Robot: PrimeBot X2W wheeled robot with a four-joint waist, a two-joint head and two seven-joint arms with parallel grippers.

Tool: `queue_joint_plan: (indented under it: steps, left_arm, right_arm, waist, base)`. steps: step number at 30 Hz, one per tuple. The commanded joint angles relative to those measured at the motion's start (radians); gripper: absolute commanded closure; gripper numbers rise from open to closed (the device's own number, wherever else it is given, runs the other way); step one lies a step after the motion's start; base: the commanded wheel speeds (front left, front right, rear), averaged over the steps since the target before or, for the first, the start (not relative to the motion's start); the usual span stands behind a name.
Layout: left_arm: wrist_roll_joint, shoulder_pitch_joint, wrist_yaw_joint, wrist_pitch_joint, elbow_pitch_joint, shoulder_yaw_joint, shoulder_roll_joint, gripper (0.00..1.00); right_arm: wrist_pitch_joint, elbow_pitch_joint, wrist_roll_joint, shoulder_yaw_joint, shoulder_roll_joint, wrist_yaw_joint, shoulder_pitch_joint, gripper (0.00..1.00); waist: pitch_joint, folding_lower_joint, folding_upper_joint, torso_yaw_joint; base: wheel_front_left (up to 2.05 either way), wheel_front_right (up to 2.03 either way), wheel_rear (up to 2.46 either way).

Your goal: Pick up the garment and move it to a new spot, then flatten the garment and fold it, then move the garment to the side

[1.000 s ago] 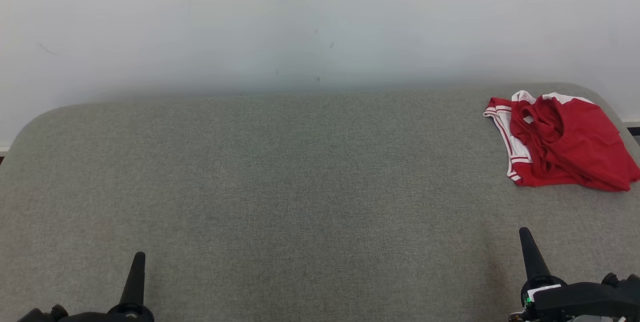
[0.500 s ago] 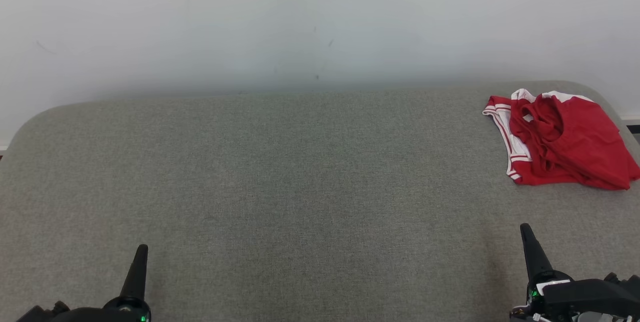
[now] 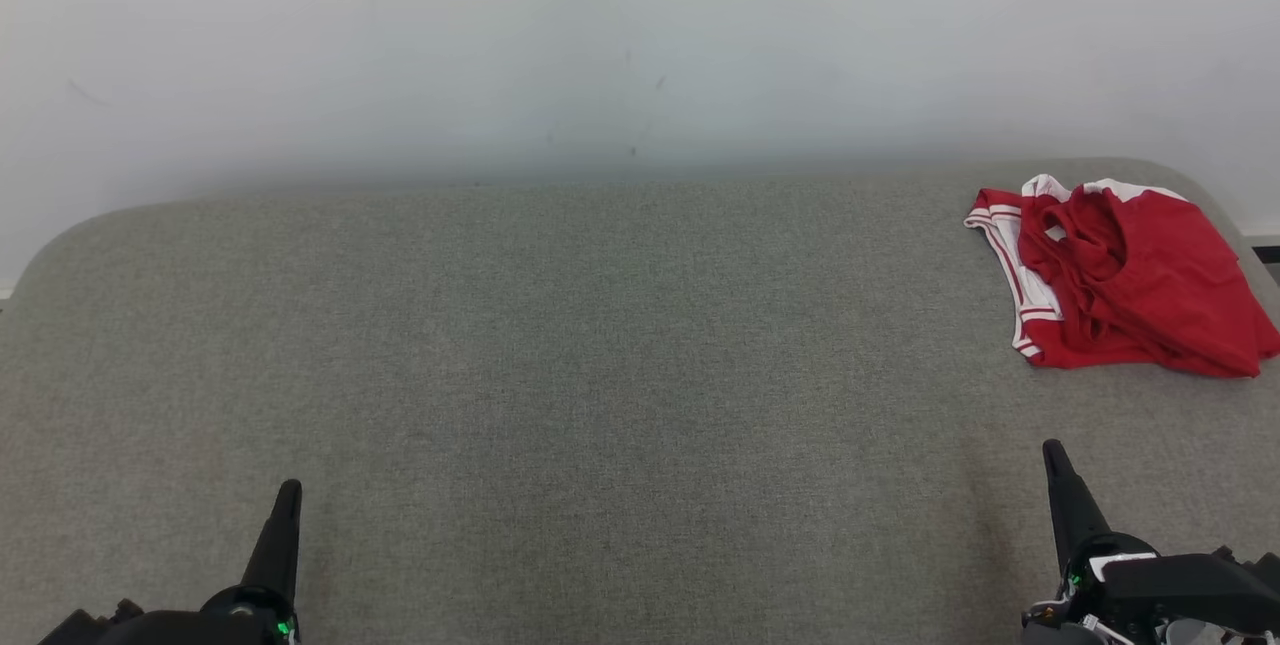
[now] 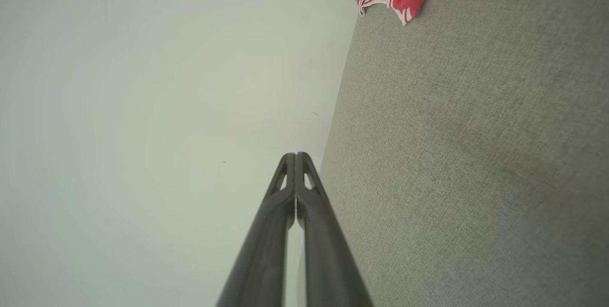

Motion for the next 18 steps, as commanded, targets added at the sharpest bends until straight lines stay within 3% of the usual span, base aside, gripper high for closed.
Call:
queue_joint_plan:
  steps: [1,18]
  left_arm:
    - [-0.031,-0.018,-0.009,0.009,-0.007,0.004,-0.002,1.00]
    - [-0.139,-0.028,-0.016,0.038,-0.006,0.008,-0.009,1.00]
  right_arm:
    - [0.008,-0.002,0.026,-0.005,0.001,-0.002,-0.016,1.00]
    - [0.031,0.003,0.140,-0.015,0.003,-0.002,-0.026,1.00]
  waist:
    - [0.001,0.0000,0.0000,0.000]
    - [0.006,-0.0001,0.0000,-0.003]
  base:
    - [0.00,0.00,0.00]
    - [0.00,0.00,0.00]
